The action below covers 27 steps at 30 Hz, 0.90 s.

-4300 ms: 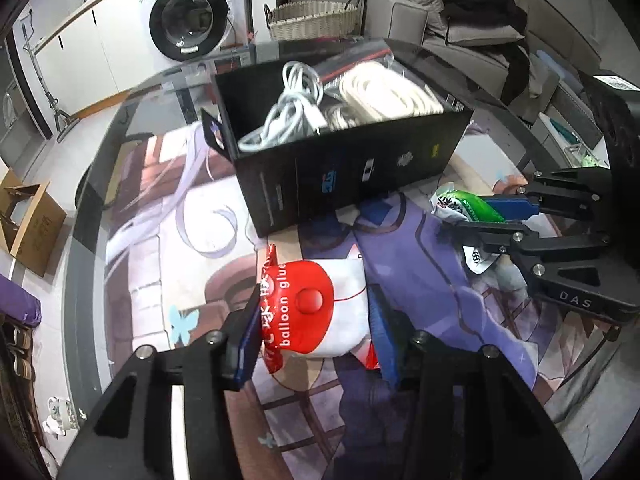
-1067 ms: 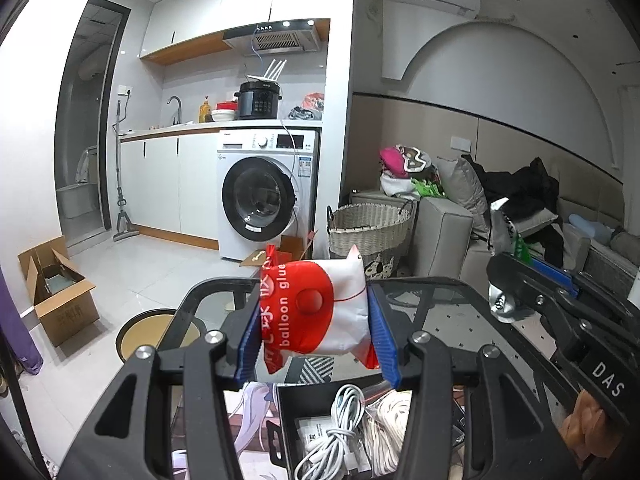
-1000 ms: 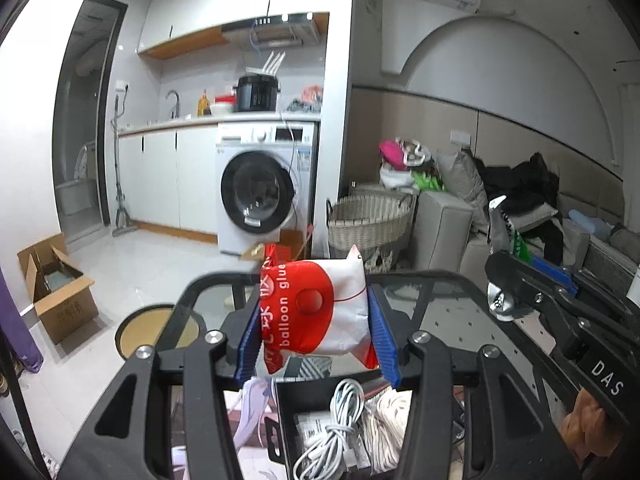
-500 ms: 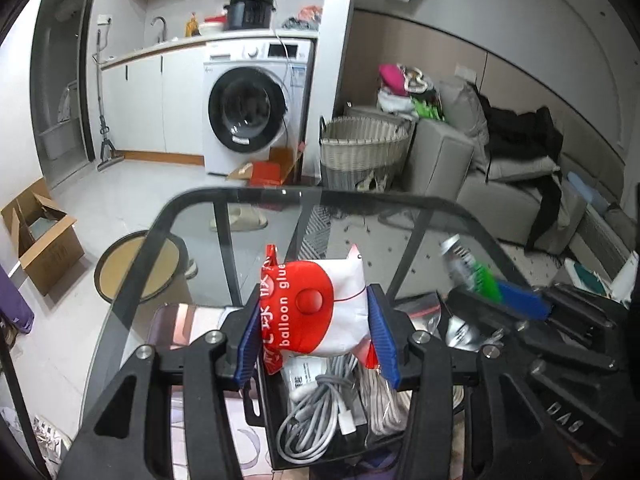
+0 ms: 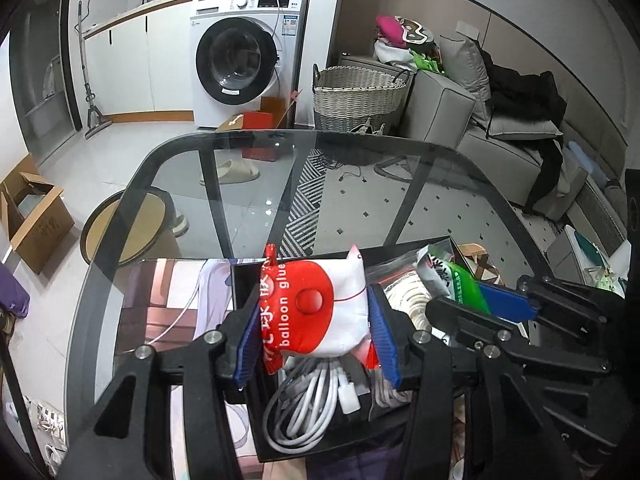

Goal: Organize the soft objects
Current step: 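Lower the red packet into the box with the left gripper while the right drops the green packet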

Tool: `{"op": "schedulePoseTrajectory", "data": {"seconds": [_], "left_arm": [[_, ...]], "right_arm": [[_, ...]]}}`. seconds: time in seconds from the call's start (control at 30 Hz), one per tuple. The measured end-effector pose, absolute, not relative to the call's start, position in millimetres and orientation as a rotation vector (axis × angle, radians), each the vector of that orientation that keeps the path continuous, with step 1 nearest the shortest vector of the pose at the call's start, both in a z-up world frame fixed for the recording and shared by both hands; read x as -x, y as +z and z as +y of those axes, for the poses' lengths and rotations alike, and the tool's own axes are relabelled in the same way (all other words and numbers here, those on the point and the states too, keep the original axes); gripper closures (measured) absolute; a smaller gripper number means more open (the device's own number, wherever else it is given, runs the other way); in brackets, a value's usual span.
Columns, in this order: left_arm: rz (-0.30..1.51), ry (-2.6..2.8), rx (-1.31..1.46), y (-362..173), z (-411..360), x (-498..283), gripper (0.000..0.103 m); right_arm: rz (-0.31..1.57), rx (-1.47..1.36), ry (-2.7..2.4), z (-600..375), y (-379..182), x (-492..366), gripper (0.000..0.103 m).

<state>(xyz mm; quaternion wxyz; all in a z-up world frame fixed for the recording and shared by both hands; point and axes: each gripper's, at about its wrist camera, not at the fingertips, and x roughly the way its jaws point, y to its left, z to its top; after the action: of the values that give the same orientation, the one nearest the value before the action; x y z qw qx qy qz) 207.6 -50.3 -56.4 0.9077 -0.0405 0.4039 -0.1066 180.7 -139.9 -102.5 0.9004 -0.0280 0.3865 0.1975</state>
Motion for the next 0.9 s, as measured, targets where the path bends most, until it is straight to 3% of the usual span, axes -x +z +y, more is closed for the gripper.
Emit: {"op": "schedulePoseTrajectory", "data": {"seconds": [0.07,0.2,0.3,0.9], "left_arm": [[0.834,-0.217,0.087,-56.4,-48.9,-206.2,0.053],[0.829,-0.211,0.087,-55.5,-45.6,-205.9,0.046],[0.828,-0.211,0.090,-53.8,-42.6,-204.4,0.042],[0.661,-0.256,0.072,-11.0,-28.1,-141.4,0.030]], "right_arm": [[0.804,0.053,0.406,-140.3,-103.9,-180.3,0.078],[0.816,0.032,0.400,-144.2,-103.3,-181.2,0.063],[0.825,0.008,0.400,-148.8,-101.7,-180.2,0.059],[0.718,-0.042,0.450,-165.8,-61.5,-123.2,0.053]]}}
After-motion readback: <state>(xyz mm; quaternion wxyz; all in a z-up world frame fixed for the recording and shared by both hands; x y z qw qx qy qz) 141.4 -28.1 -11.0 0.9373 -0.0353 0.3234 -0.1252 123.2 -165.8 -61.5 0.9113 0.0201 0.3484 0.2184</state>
